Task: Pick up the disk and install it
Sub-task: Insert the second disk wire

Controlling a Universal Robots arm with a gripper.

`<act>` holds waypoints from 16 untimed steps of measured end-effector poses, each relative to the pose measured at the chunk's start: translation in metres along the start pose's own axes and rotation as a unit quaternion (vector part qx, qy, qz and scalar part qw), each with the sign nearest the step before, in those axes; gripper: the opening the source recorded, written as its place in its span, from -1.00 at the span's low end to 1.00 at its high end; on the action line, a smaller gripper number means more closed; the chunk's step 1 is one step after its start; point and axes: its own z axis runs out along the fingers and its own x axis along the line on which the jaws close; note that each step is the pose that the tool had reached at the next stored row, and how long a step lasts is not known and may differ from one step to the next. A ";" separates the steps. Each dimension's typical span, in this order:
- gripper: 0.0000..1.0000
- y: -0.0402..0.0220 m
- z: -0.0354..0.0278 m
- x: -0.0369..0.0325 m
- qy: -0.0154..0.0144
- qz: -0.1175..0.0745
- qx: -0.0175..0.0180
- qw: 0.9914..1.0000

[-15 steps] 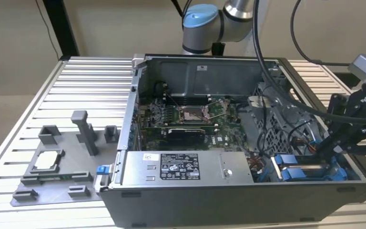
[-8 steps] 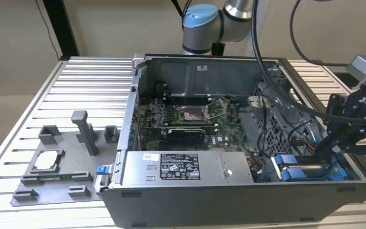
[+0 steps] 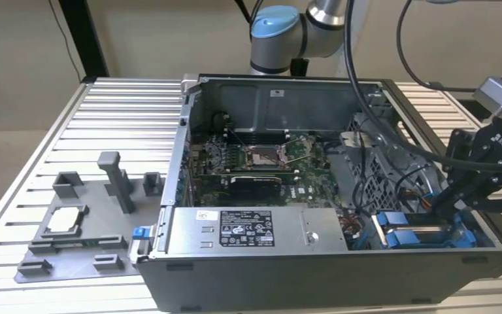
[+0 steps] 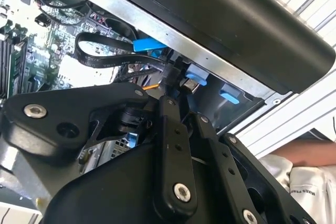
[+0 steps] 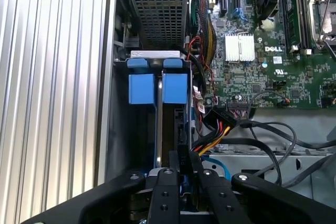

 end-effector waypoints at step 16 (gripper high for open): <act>-1.00 -0.0024 0.0091 -0.0004 0.000 0.000 0.000 1.000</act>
